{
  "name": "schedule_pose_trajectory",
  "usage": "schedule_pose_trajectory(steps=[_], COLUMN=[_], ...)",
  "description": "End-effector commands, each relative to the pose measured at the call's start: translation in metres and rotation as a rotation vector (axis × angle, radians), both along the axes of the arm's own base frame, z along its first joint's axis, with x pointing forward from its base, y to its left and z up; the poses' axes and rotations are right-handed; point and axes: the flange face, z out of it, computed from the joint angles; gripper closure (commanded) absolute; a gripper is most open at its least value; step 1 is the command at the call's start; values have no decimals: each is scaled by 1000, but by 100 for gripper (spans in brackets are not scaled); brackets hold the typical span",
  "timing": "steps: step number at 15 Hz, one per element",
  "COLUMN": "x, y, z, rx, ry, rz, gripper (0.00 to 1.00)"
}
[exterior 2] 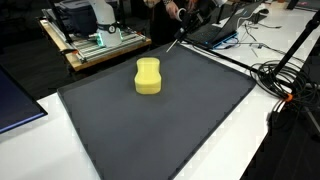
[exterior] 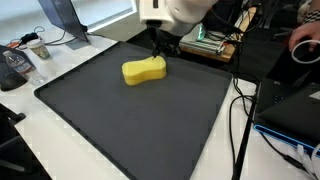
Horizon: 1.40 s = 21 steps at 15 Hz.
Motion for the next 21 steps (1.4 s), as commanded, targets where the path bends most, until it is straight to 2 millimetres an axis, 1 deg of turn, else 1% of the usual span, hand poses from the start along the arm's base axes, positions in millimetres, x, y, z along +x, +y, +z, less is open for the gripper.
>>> schedule_pose_trajectory(steps=[1,4,5,7,10,11,12,15,18,21], x=[33,54,40,51,54,54,62,74,88,102], y=[-8,-22,-23,-28,-26,-26,-32,-54,-82,-111], z=[-14,-23,-22,-27,-27,-27,-31,-41,-50,-46], rx=[-49,-54,-52,-56,-55,-55,-50,-35,34,119], ry=[-7,-29,-22,-30,-33,-34,-35,-21,5,1], rz=[-111,-174,-121,-140,-145,-145,-162,-198,-263,-353], gripper=[97,97,87,87,87,97,97,97,97,97])
